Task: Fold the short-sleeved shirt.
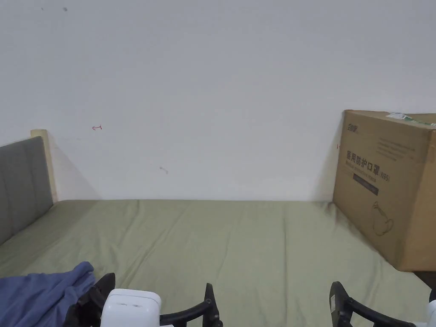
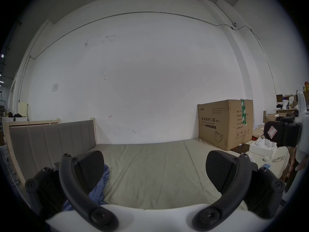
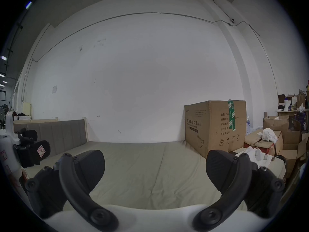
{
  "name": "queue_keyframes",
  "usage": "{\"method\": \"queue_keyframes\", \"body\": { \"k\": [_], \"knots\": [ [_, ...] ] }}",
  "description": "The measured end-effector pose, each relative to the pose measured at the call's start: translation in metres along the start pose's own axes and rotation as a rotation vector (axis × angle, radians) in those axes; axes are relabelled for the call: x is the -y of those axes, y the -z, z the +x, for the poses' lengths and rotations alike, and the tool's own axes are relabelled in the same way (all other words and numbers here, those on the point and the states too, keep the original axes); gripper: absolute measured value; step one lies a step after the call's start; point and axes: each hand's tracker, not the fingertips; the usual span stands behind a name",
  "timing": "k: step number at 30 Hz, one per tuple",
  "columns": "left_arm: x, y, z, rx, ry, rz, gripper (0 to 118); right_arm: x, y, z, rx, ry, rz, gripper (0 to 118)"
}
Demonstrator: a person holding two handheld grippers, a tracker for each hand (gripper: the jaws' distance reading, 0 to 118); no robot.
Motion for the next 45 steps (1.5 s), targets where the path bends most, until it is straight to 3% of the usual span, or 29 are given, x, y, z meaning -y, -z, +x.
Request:
{"method": "queue_keyframes", "body": {
  "k": [5, 11, 13, 14, 15, 16, 19, 24, 30, 35, 40, 45],
  "knots": [
    [0.001, 0.001, -0.001, 0.003, -0.01, -0.024, 118, 0.005, 0.0, -0.004, -0.008, -0.062, -0.02, 118],
    [0.003, 0.001, -0.001, 0.001, -0.01, -0.025, 118, 0.007, -0.002, -0.008, -0.012, -0.07, -0.014, 117],
    [0.003, 0.001, -0.001, -0.001, -0.011, -0.026, 110, 0.007, -0.002, -0.008, -0.013, -0.065, -0.024, 101],
    [0.003, 0.0, -0.001, -0.005, -0.01, -0.025, 94, 0.007, -0.003, -0.008, -0.006, -0.06, -0.015, 72],
    [0.002, -0.001, -0.001, -0.016, -0.003, -0.02, 44, 0.007, -0.005, -0.008, 0.015, -0.064, 0.004, 13],
    [0.002, -0.002, 0.0, -0.047, 0.02, -0.012, 0, 0.007, -0.007, -0.008, 0.036, -0.072, 0.024, 1],
    [0.003, 0.0, -0.002, -0.099, 0.053, -0.049, 0, 0.005, -0.004, 0.001, -0.012, 0.002, 0.01, 1],
    [0.008, 0.005, -0.01, -0.065, -0.045, -0.11, 0, 0.006, 0.0, 0.008, 0.011, -0.028, -0.02, 0],
    [0.008, -0.006, -0.025, -0.071, -0.036, -0.102, 0, 0.012, 0.014, -0.002, -0.019, -0.004, -0.06, 0],
    [0.003, -0.042, -0.088, -0.276, 0.032, -0.084, 0, 0.02, 0.039, -0.066, -0.226, 0.009, -0.11, 0],
    [0.005, -0.088, -0.141, -0.521, 0.108, -0.068, 0, 0.024, 0.035, -0.14, -0.491, -0.035, -0.131, 0],
    [0.015, -0.096, -0.151, -0.524, 0.041, -0.093, 0, 0.023, 0.04, -0.151, -0.519, -0.009, -0.137, 0]
  ]
}}
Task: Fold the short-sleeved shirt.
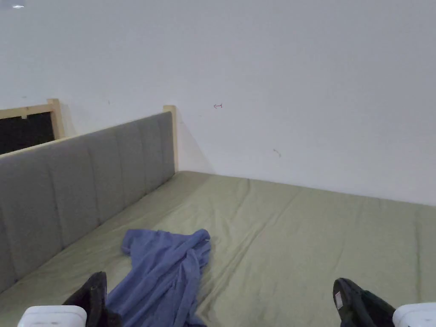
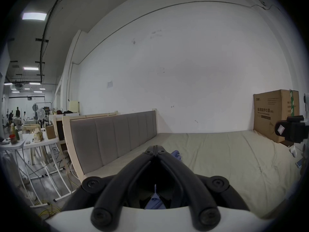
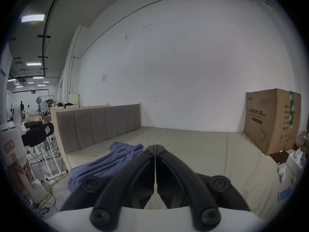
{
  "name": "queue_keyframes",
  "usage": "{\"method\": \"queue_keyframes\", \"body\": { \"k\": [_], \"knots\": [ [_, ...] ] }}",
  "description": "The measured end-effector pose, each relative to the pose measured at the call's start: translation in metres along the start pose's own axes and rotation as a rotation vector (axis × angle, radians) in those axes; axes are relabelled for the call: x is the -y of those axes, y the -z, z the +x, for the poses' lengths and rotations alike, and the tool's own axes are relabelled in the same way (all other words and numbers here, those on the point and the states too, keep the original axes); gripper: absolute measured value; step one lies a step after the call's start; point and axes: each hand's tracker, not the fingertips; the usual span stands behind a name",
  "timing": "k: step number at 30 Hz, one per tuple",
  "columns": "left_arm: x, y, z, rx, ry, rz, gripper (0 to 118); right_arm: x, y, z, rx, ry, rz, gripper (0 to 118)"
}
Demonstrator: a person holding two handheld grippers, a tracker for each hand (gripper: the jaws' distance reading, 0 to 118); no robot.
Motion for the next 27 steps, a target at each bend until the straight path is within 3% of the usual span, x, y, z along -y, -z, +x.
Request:
{"method": "queue_keyframes", "body": {
  "k": [4, 7, 10, 13, 14, 17, 18, 20, 25, 27],
  "knots": [
    [0.0, 0.012, 0.008, 0.013, 0.003, 0.009, 0, -0.003, 0.0, 0.021, 0.022, 0.01, -0.008, 0],
    [-0.013, 0.057, 0.006, 0.051, 0.007, -0.024, 0, -0.003, -0.001, 0.038, 0.043, 0.017, -0.023, 0],
    [-0.009, 0.145, -0.002, 0.182, -0.011, -0.269, 0, 0.001, 0.0, 0.053, 0.091, 0.007, -0.076, 0],
    [0.039, 0.243, -0.006, 0.323, 0.035, -0.591, 0, 0.011, 0.002, 0.069, 0.116, 0.017, -0.131, 0],
    [0.061, 0.269, -0.005, 0.348, 0.05, -0.679, 9, 0.015, 0.003, 0.074, 0.123, 0.013, -0.151, 0],
    [0.117, 0.322, 0.005, 0.325, 0.091, -0.831, 107, 0.026, 0.007, 0.083, 0.149, -0.027, -0.224, 0],
    [0.133, 0.335, 0.009, 0.317, 0.108, -0.872, 117, 0.03, 0.01, 0.086, 0.159, -0.036, -0.245, 0],
    [0.152, 0.353, 0.014, 0.321, 0.125, -0.846, 112, 0.037, 0.017, 0.092, 0.164, -0.034, -0.278, 0],
    [0.196, 0.404, 0.024, 0.247, 0.119, -0.956, 114, 0.048, 0.042, 0.095, 0.144, 0.015, -0.364, 0],
    [0.219, 0.416, 0.024, 0.287, 0.07, -1.075, 118, 0.051, 0.049, 0.092, 0.12, 0.033, -0.38, 0]
  ]
}}
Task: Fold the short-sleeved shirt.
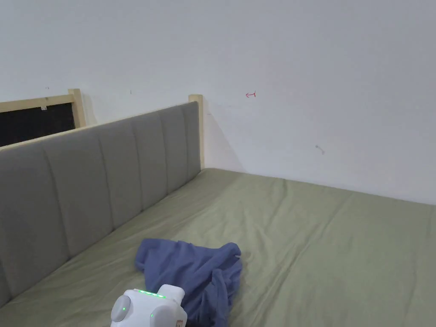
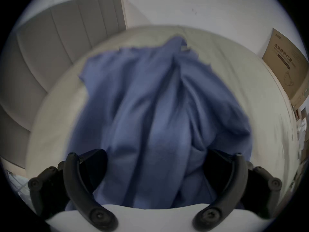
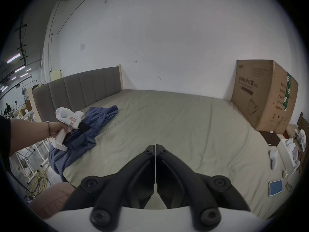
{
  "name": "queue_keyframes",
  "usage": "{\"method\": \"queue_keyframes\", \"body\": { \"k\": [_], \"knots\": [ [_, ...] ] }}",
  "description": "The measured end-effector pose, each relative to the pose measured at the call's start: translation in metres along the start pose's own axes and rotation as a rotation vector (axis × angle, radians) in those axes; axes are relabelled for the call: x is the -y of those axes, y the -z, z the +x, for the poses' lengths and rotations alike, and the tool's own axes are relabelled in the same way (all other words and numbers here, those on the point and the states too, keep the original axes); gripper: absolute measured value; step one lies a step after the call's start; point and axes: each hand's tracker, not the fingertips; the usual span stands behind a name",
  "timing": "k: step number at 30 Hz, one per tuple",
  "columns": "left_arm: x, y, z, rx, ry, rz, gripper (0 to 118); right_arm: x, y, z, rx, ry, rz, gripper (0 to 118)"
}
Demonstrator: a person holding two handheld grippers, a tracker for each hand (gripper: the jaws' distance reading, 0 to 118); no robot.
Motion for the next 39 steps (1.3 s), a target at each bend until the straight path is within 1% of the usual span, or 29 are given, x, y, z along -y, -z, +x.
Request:
{"method": "queue_keyframes", "body": {
  "k": [1, 2, 3, 6, 7, 8, 9, 10, 11, 12, 13, 15, 17, 19, 22, 23, 24, 25, 28, 31, 33, 36, 39],
  "knots": [
    [0.004, 0.008, -0.002, 0.014, -0.016, 0.008, 118, 0.0, 0.002, -0.001, -0.012, 0.005, -0.005, 0],
    [0.001, 0.005, -0.003, -0.004, -0.002, 0.061, 118, 0.001, 0.005, -0.003, -0.023, 0.009, -0.011, 0],
    [-0.005, 0.007, -0.002, -0.004, 0.0, 0.029, 118, 0.001, 0.007, -0.005, -0.032, 0.013, -0.018, 0],
    [0.0, -0.003, -0.002, -0.017, 0.017, 0.051, 118, 0.001, 0.011, -0.008, -0.042, 0.034, -0.026, 0],
    [0.002, -0.01, 0.001, -0.034, 0.029, 0.075, 117, 0.001, 0.011, -0.008, -0.042, 0.038, -0.026, 0],
    [0.011, -0.018, 0.007, 0.007, 0.03, 0.058, 110, 0.001, 0.011, -0.008, -0.04, 0.041, -0.027, 0],
    [0.016, -0.028, 0.011, 0.013, 0.047, 0.107, 87, 0.001, 0.009, -0.009, -0.036, 0.041, -0.027, 0],
    [0.022, -0.04, 0.017, 0.003, 0.053, 0.162, 57, 0.0, 0.006, -0.009, -0.032, 0.042, -0.026, 0],
    [0.027, -0.05, 0.021, -0.024, 0.064, 0.197, 18, -0.001, 0.002, -0.008, -0.029, 0.043, -0.023, 0],
    [0.031, -0.062, 0.023, -0.094, 0.08, 0.236, 4, -0.003, -0.003, -0.007, -0.03, 0.044, -0.02, 0],
    [0.031, -0.072, 0.022, -0.076, 0.066, 0.267, 4, -0.004, -0.007, -0.006, -0.032, 0.044, -0.015, 0],
    [0.03, -0.099, 0.013, 0.013, 0.022, 0.296, 4, -0.008, -0.018, -0.005, -0.027, 0.027, 0.002, 0],
    [0.022, -0.128, 0.003, -0.036, 0.049, 0.361, 3, -0.014, -0.028, -0.002, -0.012, 0.013, 0.024, 0],
    [0.013, -0.164, -0.003, -0.055, 0.057, 0.439, 3, -0.019, -0.039, 0.002, -0.005, 0.026, 0.048, 0],
    [-0.003, -0.23, -0.001, 0.004, 0.047, 0.599, 3, -0.024, -0.056, 0.01, 0.008, 0.059, 0.092, 0],
    [-0.01, -0.253, 0.007, 0.021, 0.063, 0.642, 3, -0.026, -0.06, 0.013, 0.014, 0.065, 0.103, 0],
    [-0.017, -0.277, 0.017, 0.024, 0.085, 0.699, 3, -0.027, -0.065, 0.015, 0.021, 0.069, 0.113, 0],
    [-0.022, -0.296, 0.028, 0.058, 0.108, 0.728, 3, -0.029, -0.069, 0.017, 0.027, 0.072, 0.12, 0],
    [-0.036, -0.356, 0.08, 0.158, 0.237, 0.811, 3, -0.033, -0.085, 0.025, 0.045, 0.101, 0.16, 0],
    [-0.042, -0.397, 0.137, 0.279, 0.32, 0.801, 3, -0.033, -0.103, 0.035, 0.062, 0.129, 0.205, 0],
    [-0.044, -0.412, 0.177, 0.381, 0.351, 0.768, 3, -0.035, -0.116, 0.043, 0.073, 0.131, 0.227, 0],
    [-0.044, -0.413, 0.236, 0.513, 0.406, 0.744, 3, -0.035, -0.134, 0.056, 0.116, 0.131, 0.265, 0],
    [-0.035, -0.393, 0.302, 0.579, 0.497, 0.677, 4, -0.028, -0.148, 0.074, 0.165, 0.154, 0.277, 0]
  ]
}}
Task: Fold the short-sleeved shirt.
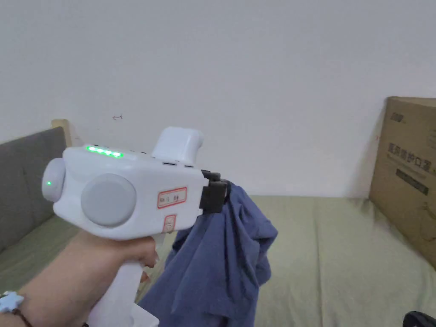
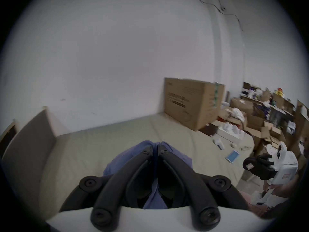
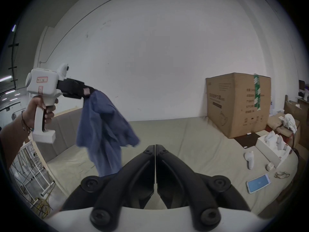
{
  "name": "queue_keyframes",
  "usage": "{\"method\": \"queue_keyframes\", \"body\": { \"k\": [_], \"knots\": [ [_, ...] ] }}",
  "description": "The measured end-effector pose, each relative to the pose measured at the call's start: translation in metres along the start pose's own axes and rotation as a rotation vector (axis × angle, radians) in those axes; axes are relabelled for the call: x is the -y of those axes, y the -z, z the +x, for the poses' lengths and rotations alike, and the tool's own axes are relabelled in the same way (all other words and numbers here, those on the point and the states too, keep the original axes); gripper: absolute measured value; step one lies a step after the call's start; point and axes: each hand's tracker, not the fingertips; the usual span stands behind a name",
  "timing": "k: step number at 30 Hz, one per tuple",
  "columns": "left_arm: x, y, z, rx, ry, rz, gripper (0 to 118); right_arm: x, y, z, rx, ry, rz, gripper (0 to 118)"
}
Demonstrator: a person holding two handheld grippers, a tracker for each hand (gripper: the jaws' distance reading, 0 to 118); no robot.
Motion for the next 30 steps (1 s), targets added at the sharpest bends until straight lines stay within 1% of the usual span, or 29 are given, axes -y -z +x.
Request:
{"method": "queue_keyframes", "body": {
  "k": [3, 4, 7, 8, 10, 11, 13, 14, 15, 16, 17, 18, 19, 20, 23, 25, 26, 27, 28, 29, 30],
  "knots": [
    [0.027, 0.061, 0.04, 0.101, -0.011, -0.131, 3, 0.007, -0.008, 0.021, 0.051, 0.018, -0.007, 0],
    [0.042, 0.081, 0.051, 0.109, -0.011, -0.173, 3, 0.01, -0.01, 0.027, 0.069, 0.019, -0.017, 0],
    [0.107, 0.147, 0.074, 0.052, -0.002, -0.386, 3, 0.025, -0.011, 0.044, 0.113, 0.028, -0.059, 0],
    [0.133, 0.166, 0.077, 0.041, -0.032, -0.469, 4, 0.03, -0.011, 0.048, 0.122, 0.035, -0.075, 0],
    [0.181, 0.193, 0.077, 0.1, -0.121, -0.622, 4, 0.041, -0.009, 0.055, 0.133, 0.046, -0.115, 0],
    [0.204, 0.202, 0.079, 0.098, -0.152, -0.677, 7, 0.046, -0.008, 0.057, 0.139, 0.05, -0.137, 0],
    [0.231, 0.205, 0.081, 0.074, -0.152, -0.673, 25, 0.055, -0.004, 0.059, 0.143, 0.057, -0.17, 0],
    [0.238, 0.204, 0.074, 0.071, -0.16, -0.641, 32, 0.058, -0.002, 0.059, 0.143, 0.063, -0.184, 0],
    [0.239, 0.199, 0.071, 0.067, -0.191, -0.585, 53, 0.06, -0.001, 0.059, 0.139, 0.069, -0.195, 0],
    [0.237, 0.195, 0.068, 0.075, -0.225, -0.549, 84, 0.062, 0.001, 0.058, 0.134, 0.073, -0.201, 0],
    [0.233, 0.191, 0.065, 0.084, -0.27, -0.532, 112, 0.063, 0.002, 0.058, 0.128, 0.076, -0.206, 0],
    [0.224, 0.182, 0.062, 0.086, -0.306, -0.526, 115, 0.063, 0.004, 0.056, 0.124, 0.075, -0.209, 0],
    [0.217, 0.176, 0.058, 0.092, -0.326, -0.497, 111, 0.062, 0.005, 0.055, 0.121, 0.071, -0.211, 0],
    [0.202, 0.163, 0.053, 0.107, -0.338, -0.421, 112, 0.06, 0.007, 0.053, 0.117, 0.068, -0.209, 0],
    [0.166, 0.125, 0.05, 0.067, -0.288, -0.364, 113, 0.049, 0.009, 0.047, 0.101, 0.063, -0.18, 0],
    [0.146, 0.092, 0.049, 0.029, -0.264, -0.29, 109, 0.039, 0.01, 0.043, 0.09, 0.052, -0.147, 0],
    [0.154, 0.084, 0.035, 0.03, -0.254, -0.232, 109, 0.034, 0.01, 0.041, 0.086, 0.042, -0.122, 0],
    [0.15, 0.063, 0.035, 0.01, -0.251, -0.165, 107, 0.03, 0.009, 0.039, 0.085, 0.033, -0.096, 0],
    [0.148, 0.042, 0.037, -0.023, -0.243, -0.083, 102, 0.027, 0.008, 0.037, 0.085, 0.025, -0.067, 0],
    [0.15, 0.016, 0.041, -0.077, -0.23, 0.031, 87, 0.025, 0.006, 0.034, 0.088, 0.02, -0.034, 0],
    [0.155, -0.009, 0.046, -0.146, -0.218, 0.129, 51, 0.025, 0.005, 0.031, 0.098, 0.019, -0.004, 0]
  ]
}}
